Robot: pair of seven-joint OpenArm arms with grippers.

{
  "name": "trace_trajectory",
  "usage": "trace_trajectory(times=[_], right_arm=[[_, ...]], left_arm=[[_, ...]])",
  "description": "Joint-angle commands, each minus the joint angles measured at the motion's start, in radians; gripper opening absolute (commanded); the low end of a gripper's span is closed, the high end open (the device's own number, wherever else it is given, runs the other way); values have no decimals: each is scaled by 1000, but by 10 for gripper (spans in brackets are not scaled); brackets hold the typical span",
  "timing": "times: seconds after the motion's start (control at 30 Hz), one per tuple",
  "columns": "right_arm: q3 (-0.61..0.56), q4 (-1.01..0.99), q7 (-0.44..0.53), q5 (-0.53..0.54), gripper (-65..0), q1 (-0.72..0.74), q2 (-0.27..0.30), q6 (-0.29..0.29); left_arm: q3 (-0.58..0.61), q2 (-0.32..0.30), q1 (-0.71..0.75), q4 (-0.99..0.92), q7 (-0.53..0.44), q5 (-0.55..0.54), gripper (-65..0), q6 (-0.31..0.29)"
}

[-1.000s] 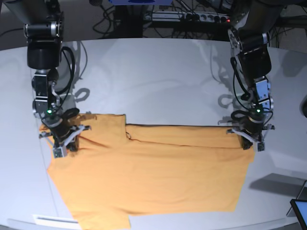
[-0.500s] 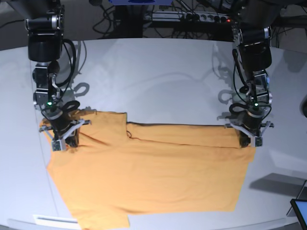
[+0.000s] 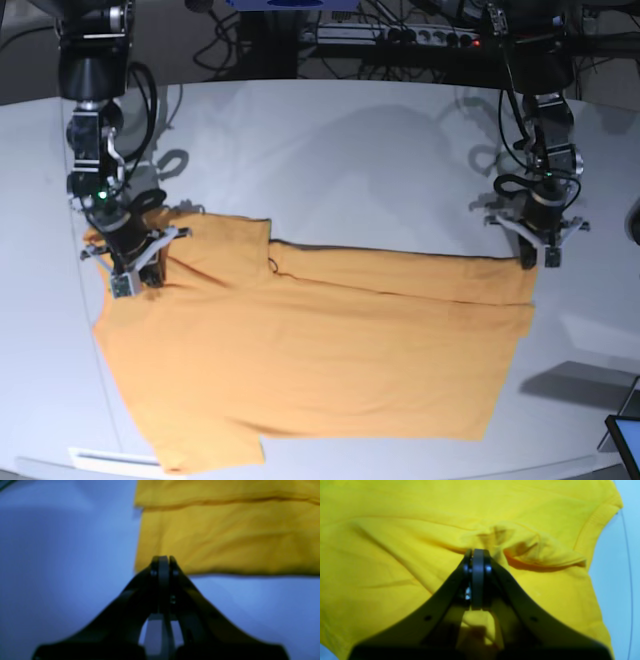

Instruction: Fold the T-shirt properly

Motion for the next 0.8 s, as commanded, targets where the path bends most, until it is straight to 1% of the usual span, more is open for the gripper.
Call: trace_trajectory(times=[0.0,0.23,0.33,0.4,0.5,0.7,0.77], right_arm=[[1,21,-43,-13,-650,-4,7,7],[1,30,-45,-13,-650,-6,5,7],[1,25,-45,-13,-650,-6,3,7],[1,24,-45,-13,-650,-6,3,7],[1,25,-45,-13,-650,-6,3,7],[1,24,-45,-13,-650,-6,3,7],[1,24,-45,-13,-650,-6,3,7]], left_arm=[[-13,-15,17,34,24,12,-650,3],[-21,-21,43,206,32,15,-650,3],[-54,-18,26,267,101,12,-650,3],[-70,-13,-17,290,130,10,-650,3],[-67,-13,-81,250,136,12,-650,3],[-65,-15,-219,72,127,13,-650,-2],[-44,-15,-253,22,125,13,-650,-5]])
